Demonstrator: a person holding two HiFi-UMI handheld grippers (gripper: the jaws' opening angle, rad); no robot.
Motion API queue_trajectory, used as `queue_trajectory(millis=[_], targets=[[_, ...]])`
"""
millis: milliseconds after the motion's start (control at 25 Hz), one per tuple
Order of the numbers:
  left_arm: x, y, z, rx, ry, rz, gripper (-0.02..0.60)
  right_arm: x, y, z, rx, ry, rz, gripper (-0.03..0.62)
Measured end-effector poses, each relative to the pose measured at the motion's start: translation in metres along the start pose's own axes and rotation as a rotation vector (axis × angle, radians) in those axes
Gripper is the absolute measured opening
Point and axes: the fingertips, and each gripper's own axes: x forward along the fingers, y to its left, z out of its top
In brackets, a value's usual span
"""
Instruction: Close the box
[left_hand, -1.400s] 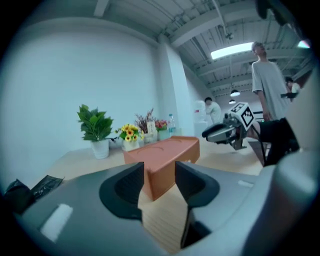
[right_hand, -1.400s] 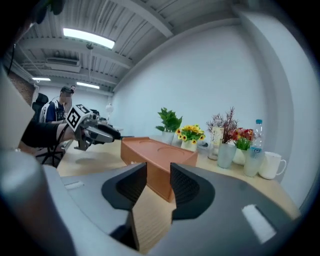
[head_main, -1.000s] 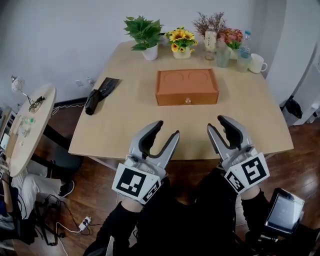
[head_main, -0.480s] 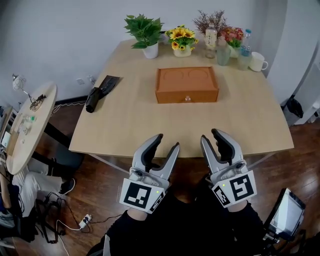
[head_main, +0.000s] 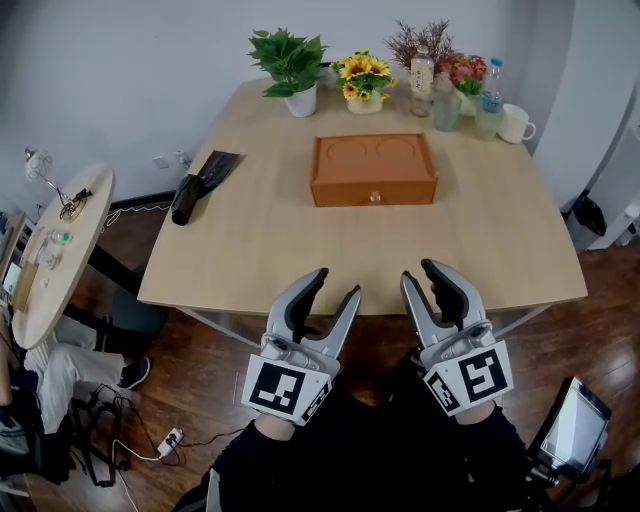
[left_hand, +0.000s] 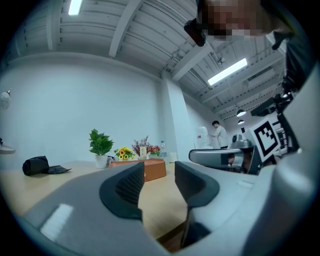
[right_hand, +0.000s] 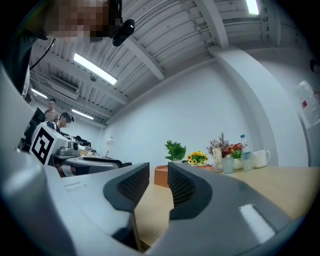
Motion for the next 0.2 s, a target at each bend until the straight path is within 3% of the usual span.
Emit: queue_trajectory(millis=[200], targets=[[0.0003,0.0012,-0.0026,-0.005,0.012,-0.004,0.175,0.0011,0.0016,0.0004,-0.004,0.004,0.006,0.114]])
